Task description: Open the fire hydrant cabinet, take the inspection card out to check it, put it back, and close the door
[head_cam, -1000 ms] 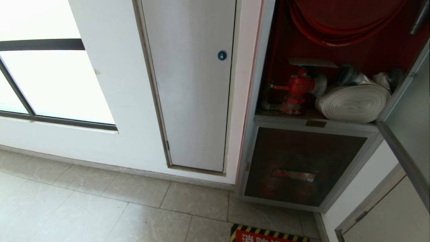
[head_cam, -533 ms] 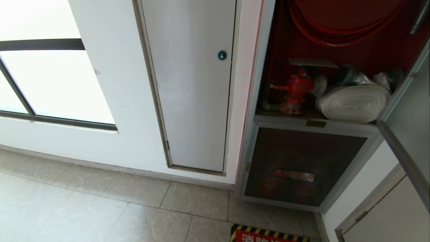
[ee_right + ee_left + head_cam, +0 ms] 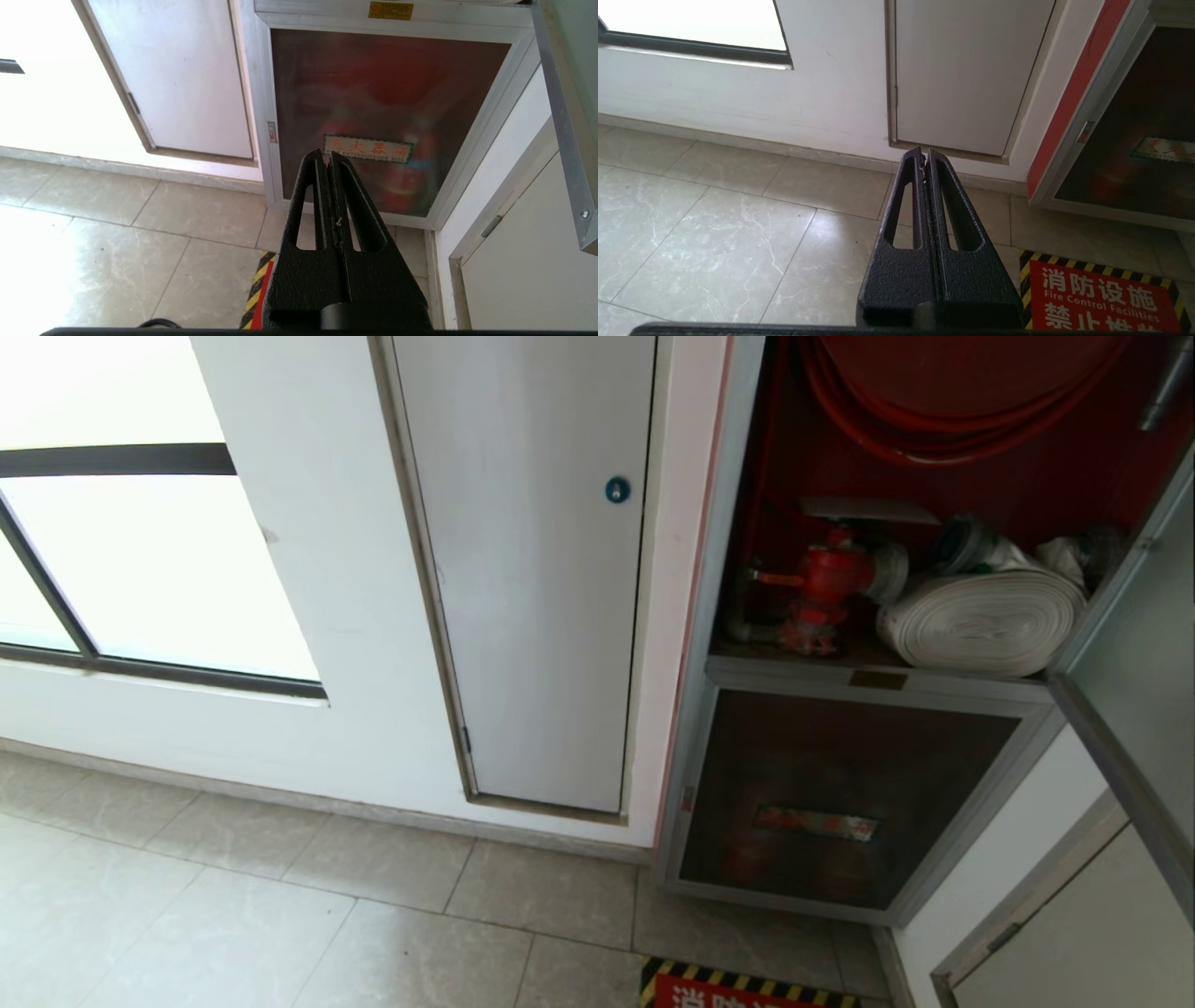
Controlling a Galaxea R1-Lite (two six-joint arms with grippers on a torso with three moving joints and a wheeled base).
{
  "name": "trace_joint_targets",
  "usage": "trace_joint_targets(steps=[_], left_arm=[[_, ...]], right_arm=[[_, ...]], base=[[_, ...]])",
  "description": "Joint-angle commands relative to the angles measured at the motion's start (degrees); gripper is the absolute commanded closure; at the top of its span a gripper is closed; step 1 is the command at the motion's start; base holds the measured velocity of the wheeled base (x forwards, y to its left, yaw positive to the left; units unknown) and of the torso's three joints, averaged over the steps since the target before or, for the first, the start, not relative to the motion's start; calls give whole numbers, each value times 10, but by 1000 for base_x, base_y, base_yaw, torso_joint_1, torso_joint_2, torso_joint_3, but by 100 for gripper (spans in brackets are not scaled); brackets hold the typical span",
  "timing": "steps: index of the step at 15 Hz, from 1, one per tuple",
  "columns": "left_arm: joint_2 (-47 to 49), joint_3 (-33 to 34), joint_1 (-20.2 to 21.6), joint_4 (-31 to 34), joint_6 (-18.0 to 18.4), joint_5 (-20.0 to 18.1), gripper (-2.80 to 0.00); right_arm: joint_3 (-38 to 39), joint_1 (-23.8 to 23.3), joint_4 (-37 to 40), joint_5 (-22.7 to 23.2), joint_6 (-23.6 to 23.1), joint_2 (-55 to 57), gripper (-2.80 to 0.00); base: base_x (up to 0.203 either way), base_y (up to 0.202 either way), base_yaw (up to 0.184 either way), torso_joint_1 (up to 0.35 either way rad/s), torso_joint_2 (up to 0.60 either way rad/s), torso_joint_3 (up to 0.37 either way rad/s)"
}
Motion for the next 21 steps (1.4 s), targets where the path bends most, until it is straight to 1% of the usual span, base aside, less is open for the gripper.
trace_joint_targets(steps=[1,3,4,21], left_arm=[[1,0,0,0,-3,0,0],[1,0,0,0,-2,0,0],[1,0,0,0,-2,0,0],[1,0,0,0,-2,0,0]], right_arm=[[0,0,0,0,-1,0,0],[0,0,0,0,-2,0,0],[0,0,0,0,-1,0,0],[0,0,0,0,0,0,0]], base=[[0,0,0,0,0,0],[0,0,0,0,0,0],[138,0,-2,-20,-7,7],[194,0,0,4,3,3]])
